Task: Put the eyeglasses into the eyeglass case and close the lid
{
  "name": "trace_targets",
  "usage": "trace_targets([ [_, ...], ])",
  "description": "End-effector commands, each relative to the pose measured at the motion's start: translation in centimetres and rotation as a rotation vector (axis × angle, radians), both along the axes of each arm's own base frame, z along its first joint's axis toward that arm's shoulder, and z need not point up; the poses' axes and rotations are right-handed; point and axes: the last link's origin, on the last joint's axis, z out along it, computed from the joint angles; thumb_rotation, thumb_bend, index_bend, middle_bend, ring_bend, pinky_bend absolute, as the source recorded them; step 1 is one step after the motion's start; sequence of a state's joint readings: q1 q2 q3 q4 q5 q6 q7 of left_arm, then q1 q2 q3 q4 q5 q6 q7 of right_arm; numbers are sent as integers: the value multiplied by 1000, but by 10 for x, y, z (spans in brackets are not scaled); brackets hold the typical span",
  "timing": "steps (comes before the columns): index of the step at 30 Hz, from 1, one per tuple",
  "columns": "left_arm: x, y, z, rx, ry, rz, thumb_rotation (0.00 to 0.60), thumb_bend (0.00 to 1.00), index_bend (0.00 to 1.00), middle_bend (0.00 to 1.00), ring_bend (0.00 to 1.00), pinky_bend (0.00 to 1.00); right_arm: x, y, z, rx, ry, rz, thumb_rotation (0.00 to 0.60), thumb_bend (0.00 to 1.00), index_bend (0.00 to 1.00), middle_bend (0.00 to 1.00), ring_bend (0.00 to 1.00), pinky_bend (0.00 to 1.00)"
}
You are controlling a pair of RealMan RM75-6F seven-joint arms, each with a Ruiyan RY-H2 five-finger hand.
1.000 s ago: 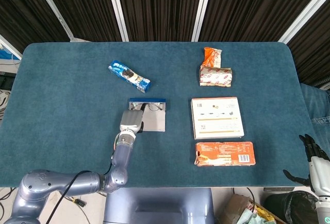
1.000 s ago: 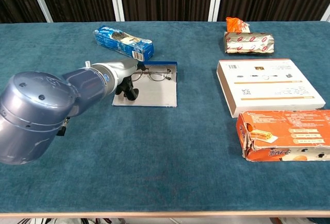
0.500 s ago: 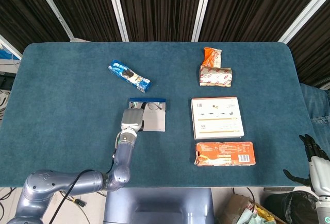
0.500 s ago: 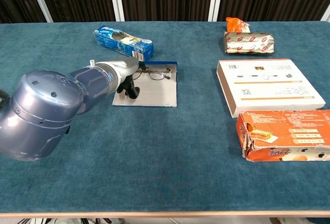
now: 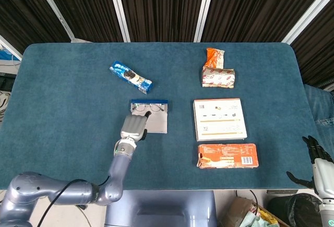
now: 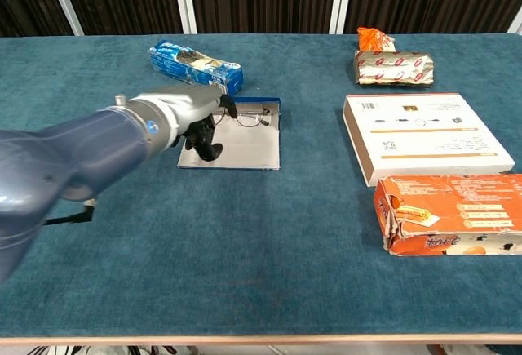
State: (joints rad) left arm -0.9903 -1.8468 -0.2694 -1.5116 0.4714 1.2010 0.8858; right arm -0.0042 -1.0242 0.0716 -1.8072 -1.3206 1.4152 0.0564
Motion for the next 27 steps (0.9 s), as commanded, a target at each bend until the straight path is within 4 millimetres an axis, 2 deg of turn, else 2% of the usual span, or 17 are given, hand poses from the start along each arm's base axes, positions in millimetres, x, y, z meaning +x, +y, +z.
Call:
trace_targets([
  [1,-15,-10,15,6,21,-20,600,315,110,300,219,218,0,0,0,0,0,0,600,254,79,38,124,161],
  [2,-18,-12,17,-2,20,-24,600,292,89,221,132,175,0,0,0,0,0,1,600,254,78,38,124,161],
  [5,-23,-17,22,-13,10,-43,600,273,56,116,15,140,0,0,0,0,1,2,600,254,79,38,124,161],
  [8,-27,-16,25,17,0,-87,600,269,46,101,0,141,1,1,0,-1,0,1,600,254,79,38,124,161],
  [12,-32,-13,23,61,-7,-124,600,195,24,97,0,132,1,1,-1,1,0,0,600,254,79,38,124,161],
  [21,-37,-20,-1,95,-57,-216,600,188,0,70,0,105,1,0,0,0,-10,-1,600,254,78,45,124,161],
  [27,-35,-14,-13,113,-10,-238,600,188,0,58,0,89,0,0,0,0,-10,1,600,254,79,45,124,161],
])
